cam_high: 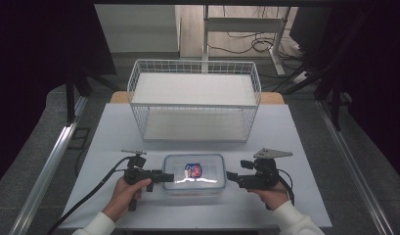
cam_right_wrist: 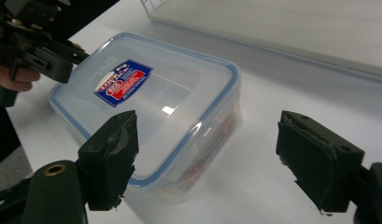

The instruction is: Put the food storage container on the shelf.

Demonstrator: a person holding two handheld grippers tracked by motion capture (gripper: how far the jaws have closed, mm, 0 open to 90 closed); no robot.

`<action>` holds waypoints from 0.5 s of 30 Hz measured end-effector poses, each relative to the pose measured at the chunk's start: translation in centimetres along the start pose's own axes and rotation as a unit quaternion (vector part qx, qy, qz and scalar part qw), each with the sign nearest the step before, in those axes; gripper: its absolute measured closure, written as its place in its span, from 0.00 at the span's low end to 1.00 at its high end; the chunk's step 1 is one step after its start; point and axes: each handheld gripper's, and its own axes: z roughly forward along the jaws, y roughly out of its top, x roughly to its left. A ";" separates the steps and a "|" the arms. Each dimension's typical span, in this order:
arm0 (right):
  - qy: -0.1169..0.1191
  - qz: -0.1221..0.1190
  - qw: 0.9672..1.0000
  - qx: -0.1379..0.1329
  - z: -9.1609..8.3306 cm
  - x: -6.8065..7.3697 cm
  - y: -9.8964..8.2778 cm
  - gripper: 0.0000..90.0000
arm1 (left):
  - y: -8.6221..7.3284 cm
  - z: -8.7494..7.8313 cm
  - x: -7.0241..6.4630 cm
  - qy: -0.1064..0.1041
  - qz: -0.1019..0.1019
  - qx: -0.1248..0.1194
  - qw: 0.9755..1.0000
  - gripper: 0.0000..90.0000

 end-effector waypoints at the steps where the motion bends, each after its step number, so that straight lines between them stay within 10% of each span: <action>1: 0.005 0.005 1.000 0.005 0.1 -0.1 0.0 0.22 | 0.0 0.0 0.0 -0.003 -0.003 0.001 1.000 0.20; 15: 0.070 0.094 0.991 0.071 4.6 -1.9 0.0 0.17 | 0.1 -0.2 0.0 0.002 0.000 0.001 1.000 0.27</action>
